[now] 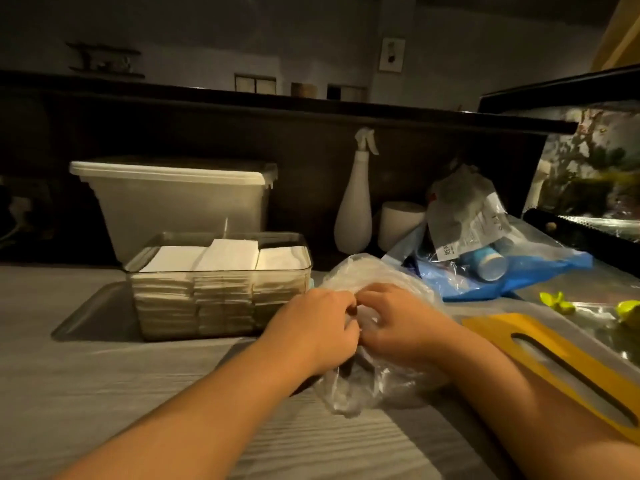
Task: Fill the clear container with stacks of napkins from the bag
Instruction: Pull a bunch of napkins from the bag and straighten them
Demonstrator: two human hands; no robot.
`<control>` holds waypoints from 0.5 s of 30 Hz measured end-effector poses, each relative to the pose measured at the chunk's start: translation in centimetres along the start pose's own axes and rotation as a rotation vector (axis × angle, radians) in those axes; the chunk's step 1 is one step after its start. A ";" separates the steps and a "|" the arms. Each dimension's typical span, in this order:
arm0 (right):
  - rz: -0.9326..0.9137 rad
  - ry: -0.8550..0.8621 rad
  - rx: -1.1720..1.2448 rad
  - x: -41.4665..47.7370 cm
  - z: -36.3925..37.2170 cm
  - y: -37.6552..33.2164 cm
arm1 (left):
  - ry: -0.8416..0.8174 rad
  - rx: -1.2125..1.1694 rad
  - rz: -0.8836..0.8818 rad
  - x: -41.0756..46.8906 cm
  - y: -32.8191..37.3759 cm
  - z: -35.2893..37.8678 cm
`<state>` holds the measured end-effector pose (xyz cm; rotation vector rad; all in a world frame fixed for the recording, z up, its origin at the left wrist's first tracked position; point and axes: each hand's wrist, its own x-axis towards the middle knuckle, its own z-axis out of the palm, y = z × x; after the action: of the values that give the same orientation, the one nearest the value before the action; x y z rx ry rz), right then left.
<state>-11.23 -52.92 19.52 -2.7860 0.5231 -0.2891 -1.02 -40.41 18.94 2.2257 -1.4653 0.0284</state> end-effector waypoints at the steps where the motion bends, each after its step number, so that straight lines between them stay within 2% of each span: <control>1: 0.019 -0.052 -0.006 -0.4 -0.3 0.1 | -0.020 0.040 0.000 -0.2 0.0 0.1; 5: 0.121 -0.155 0.012 -1.3 -1.0 0.8 | -0.029 0.219 -0.004 -0.7 0.1 -0.1; 11: 0.142 -0.008 -0.114 -1.1 -0.8 0.9 | -0.049 0.300 -0.044 -1.5 0.2 -0.5; 15: 0.175 0.062 -0.072 -1.1 -0.7 0.8 | -0.027 0.310 -0.091 -1.8 0.0 -0.4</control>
<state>-12.65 -53.40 19.80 -2.7836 0.8017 -0.3237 -1.67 -38.73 18.81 2.5457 -1.4535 0.2098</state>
